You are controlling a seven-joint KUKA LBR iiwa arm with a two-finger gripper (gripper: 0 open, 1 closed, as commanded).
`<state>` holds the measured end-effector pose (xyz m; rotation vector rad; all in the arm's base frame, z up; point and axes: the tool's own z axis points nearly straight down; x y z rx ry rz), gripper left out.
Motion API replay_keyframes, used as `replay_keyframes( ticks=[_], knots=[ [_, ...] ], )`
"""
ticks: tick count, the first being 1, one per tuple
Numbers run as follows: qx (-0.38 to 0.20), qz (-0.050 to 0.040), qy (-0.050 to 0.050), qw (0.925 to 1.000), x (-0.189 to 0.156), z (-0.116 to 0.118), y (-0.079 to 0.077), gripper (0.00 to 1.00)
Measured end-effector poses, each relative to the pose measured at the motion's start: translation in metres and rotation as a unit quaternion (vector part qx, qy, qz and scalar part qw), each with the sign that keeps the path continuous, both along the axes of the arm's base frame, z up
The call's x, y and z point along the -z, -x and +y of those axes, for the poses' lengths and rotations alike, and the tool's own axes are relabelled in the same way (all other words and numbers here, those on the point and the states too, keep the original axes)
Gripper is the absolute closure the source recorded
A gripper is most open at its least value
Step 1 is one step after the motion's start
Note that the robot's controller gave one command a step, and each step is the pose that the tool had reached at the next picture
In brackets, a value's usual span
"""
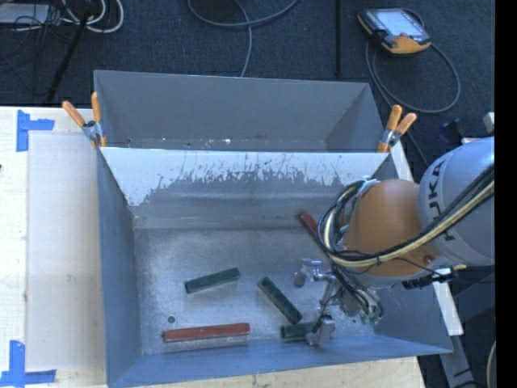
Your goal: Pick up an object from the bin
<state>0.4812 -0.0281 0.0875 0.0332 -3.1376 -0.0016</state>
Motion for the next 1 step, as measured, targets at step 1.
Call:
replay_keyframes(
  ticks=[1],
  knots=[
    [0.097,0.0001,0.001,0.9953,0.0185,0.0051,0.0068,1.0]
  ],
)
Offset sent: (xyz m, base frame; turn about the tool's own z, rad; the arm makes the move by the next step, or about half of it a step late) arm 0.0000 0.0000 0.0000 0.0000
